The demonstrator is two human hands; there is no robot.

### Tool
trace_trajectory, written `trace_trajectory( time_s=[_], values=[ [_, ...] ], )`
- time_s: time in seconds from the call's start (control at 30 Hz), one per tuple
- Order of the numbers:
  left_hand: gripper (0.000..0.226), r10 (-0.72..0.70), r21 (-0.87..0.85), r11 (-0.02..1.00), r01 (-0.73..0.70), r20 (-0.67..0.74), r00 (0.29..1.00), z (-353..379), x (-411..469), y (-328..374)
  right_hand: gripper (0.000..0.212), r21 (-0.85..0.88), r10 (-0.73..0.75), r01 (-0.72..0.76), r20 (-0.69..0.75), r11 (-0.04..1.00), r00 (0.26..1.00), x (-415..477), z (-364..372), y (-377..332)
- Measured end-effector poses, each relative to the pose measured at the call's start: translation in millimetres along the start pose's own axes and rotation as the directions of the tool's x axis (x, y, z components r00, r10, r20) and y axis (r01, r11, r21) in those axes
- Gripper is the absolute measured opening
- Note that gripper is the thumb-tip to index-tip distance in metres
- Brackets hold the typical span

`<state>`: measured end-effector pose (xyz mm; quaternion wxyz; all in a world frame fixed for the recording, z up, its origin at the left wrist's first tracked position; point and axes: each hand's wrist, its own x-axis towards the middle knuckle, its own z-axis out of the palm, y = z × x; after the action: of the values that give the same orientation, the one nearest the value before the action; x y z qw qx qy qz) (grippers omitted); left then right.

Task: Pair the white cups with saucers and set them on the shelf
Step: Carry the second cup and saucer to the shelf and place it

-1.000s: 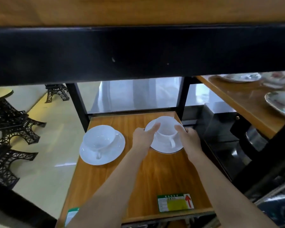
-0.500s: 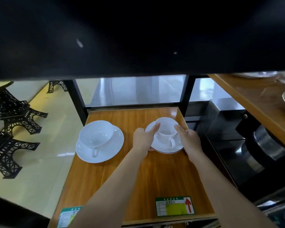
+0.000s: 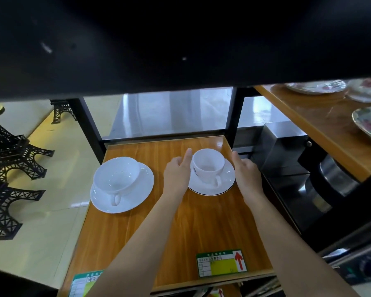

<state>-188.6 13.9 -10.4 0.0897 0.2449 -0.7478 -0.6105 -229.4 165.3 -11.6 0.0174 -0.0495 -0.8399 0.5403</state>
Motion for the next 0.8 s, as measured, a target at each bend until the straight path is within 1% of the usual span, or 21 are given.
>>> trace_trajectory(
  time_s=[0.07,0.13,0.23,0.37,0.47,0.57,0.63,0.7,0.8],
  values=[
    [0.054,0.04,0.014,0.999,-0.04,0.007,0.999,1,-3,-2,0.038,0.033,-0.032,0.033,-0.02,0.999,0.999,-3,-1,0],
    [0.048,0.101,0.014,0.995,-0.101,-0.017,0.995,1,-5,-5,0.033,0.052,-0.048,0.048,-0.004,0.998,0.999,-6,-2,0],
    [0.039,0.146,-0.053,0.988,-0.147,-0.028,0.989,0,-9,-11,0.037,0.093,-0.065,0.059,0.065,0.994,0.996,-8,-3,1],
    [0.042,0.14,-0.091,0.986,-0.14,-0.008,0.99,2,-12,-14,0.037,0.138,-0.13,0.111,0.142,0.984,0.981,-16,-1,3],
    [0.029,0.155,-0.097,0.983,-0.154,0.005,0.988,3,-13,-12,0.041,0.191,-0.129,0.103,0.131,0.976,0.983,-19,-1,6],
    [0.018,0.16,-0.096,0.983,-0.158,0.014,0.987,3,-14,-11,0.045,0.173,-0.105,0.087,0.097,0.981,0.99,-22,-1,8],
    [0.019,0.163,-0.101,0.982,-0.161,0.017,0.986,3,-14,-11,0.044,0.156,-0.11,0.094,0.097,0.983,0.989,-24,-2,8],
    [0.026,0.166,-0.105,0.981,-0.162,0.028,0.986,2,-14,-11,0.041,0.139,-0.107,0.095,0.081,0.986,0.991,-25,-3,7],
    [0.04,0.188,-0.072,0.98,-0.185,0.043,0.981,-4,-14,-6,0.036,0.094,-0.114,0.116,-0.023,0.989,0.993,-26,-7,1]
  ],
)
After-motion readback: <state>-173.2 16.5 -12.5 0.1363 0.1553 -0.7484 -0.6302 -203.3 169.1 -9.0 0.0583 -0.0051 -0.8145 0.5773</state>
